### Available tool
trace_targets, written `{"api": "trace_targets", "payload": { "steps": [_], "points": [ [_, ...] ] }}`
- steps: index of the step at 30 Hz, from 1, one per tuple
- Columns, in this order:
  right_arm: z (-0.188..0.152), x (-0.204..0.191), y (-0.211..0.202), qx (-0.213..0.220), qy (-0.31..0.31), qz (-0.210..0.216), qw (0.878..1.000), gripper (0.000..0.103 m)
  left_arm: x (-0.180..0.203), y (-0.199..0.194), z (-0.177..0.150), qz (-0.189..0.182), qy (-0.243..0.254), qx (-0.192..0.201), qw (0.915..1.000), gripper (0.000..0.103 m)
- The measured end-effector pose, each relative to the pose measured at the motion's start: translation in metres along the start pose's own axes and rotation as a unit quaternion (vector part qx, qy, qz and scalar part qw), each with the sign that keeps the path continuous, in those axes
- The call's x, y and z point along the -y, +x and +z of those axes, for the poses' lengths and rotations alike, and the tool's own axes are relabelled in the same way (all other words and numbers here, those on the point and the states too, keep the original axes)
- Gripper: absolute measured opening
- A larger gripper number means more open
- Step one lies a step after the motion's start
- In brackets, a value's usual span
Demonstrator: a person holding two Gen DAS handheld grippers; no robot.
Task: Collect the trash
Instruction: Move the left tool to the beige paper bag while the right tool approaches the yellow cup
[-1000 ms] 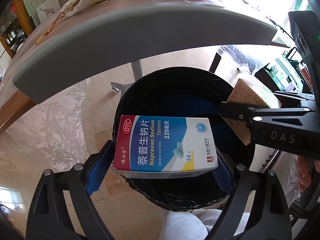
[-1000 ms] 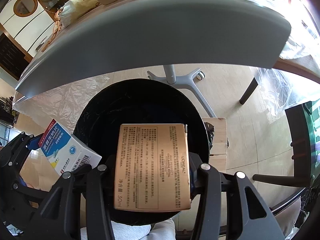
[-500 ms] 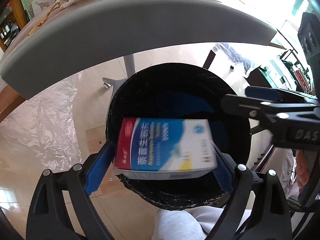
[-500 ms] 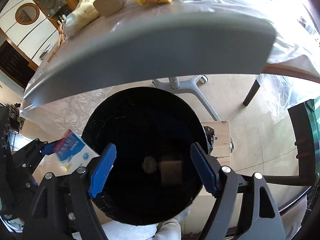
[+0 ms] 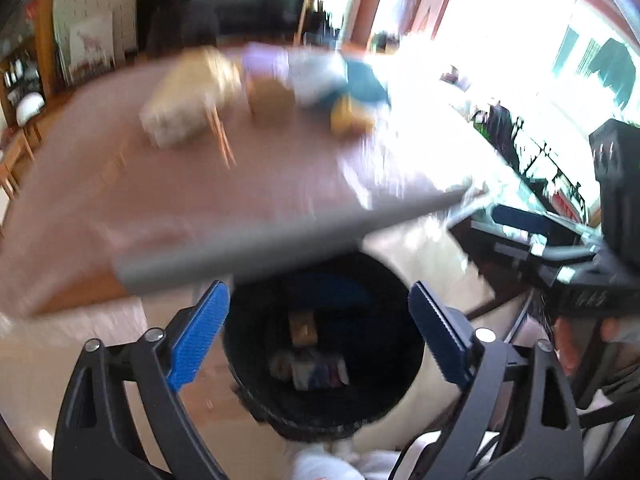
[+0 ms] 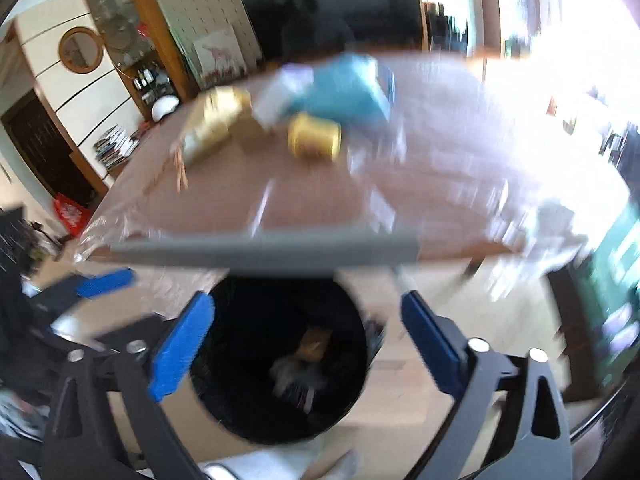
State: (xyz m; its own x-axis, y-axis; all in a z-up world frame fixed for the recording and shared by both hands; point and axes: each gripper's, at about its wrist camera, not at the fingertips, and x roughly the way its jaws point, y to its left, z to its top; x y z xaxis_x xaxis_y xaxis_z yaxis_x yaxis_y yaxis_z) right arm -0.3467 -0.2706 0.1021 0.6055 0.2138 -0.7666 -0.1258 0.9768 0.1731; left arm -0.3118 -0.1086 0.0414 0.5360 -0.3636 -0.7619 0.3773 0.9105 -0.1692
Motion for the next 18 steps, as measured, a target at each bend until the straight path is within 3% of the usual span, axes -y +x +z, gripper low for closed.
{"api": "trace_targets", "payload": {
  "steps": [4,6,12,18],
  "points": [
    [0.03,-0.008,-0.001,0.04,-0.027,-0.03,0.998,0.099,-0.021,-0.025,0.04,0.039,-0.008,0.072,0.9966,0.101],
    [0.043,-0.008,0.007,0.04,-0.013,-0.03,0.999,0.099,-0.036,-0.023,0.059,0.044,-0.018,0.082,0.9954,0.101],
    [0.075,-0.014,0.047,0.02,0.025,-0.026,0.999,0.099,-0.09,0.02,0.111,0.053,-0.047,0.059,0.9957,0.101],
    [0.095,-0.003,0.089,-0.017,0.092,-0.009,0.996,0.099,-0.12,0.061,0.143,0.056,-0.035,0.02,0.9976,0.101]
  ]
}}
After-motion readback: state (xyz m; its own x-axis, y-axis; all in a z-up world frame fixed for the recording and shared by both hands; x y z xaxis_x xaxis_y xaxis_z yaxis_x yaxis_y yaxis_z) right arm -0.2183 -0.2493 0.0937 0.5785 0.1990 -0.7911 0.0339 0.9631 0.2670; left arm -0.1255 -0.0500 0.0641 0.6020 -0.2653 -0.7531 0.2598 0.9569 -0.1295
